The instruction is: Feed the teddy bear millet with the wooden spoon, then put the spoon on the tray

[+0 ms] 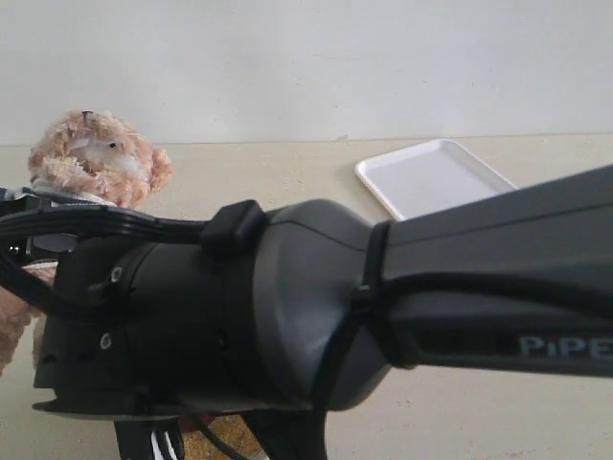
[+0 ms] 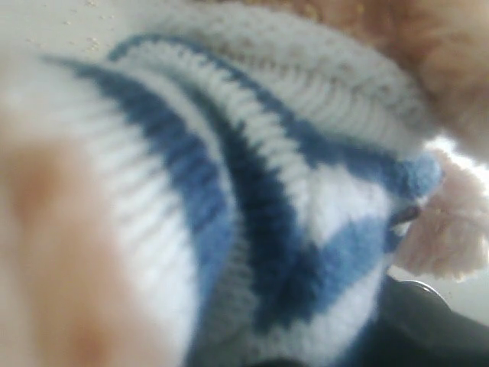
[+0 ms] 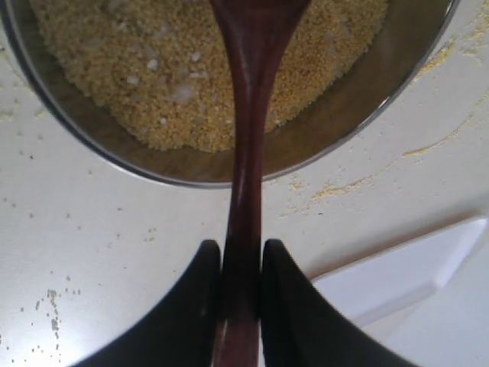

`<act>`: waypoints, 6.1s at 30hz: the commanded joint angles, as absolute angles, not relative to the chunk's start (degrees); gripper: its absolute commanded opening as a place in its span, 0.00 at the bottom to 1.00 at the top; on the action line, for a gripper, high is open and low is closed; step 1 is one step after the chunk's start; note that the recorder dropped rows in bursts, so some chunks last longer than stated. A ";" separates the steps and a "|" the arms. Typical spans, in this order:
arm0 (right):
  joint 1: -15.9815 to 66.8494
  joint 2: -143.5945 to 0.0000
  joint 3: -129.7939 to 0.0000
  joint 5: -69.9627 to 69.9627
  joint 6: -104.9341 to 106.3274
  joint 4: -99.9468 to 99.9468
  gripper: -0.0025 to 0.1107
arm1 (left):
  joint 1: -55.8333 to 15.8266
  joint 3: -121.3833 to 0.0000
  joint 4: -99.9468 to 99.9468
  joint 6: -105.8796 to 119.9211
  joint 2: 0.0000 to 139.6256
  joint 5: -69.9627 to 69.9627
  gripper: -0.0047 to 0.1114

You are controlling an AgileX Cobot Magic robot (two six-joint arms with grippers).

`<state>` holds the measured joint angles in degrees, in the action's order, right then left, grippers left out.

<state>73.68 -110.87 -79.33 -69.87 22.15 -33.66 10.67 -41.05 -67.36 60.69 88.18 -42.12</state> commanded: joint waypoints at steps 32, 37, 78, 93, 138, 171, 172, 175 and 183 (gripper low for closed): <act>73.61 -112.52 -79.30 -69.96 15.19 -31.57 0.02 | 10.81 -41.38 -68.21 61.08 88.02 -43.22 0.08; 73.61 -112.41 -79.30 -69.96 15.11 -31.73 0.02 | 10.81 -41.38 -68.21 61.08 88.02 -43.10 0.08; 51.08 -94.22 -79.30 -69.96 22.98 5.76 0.02 | 10.81 -39.22 -67.71 61.30 88.02 -53.43 0.08; 50.17 -91.92 -80.45 -69.96 17.08 6.25 0.02 | 10.81 -37.63 -71.11 61.30 88.02 -60.32 0.08; 61.89 -106.94 -99.99 -69.85 13.39 -24.82 0.02 | 10.81 -32.43 -75.47 59.14 88.02 -64.28 0.08; 71.98 -112.63 -99.99 -69.96 0.00 -52.93 0.02 | 10.81 -32.43 -75.13 59.63 88.02 -63.93 0.08; 72.23 -112.63 -99.99 -69.96 0.00 -52.93 0.02 | 10.81 -32.43 -75.13 59.63 88.02 -63.93 0.08; 72.47 -112.63 -99.99 -69.96 0.00 -53.03 0.02 | 10.81 -32.43 -75.13 59.63 88.02 -63.93 0.08; 72.62 -112.63 -99.99 -69.96 0.00 -56.49 0.02 | 10.81 -32.43 -75.13 59.63 88.02 -63.82 0.08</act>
<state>72.47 -112.80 -99.84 -69.82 0.41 -54.09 10.67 -32.61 -73.91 59.14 88.15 -63.08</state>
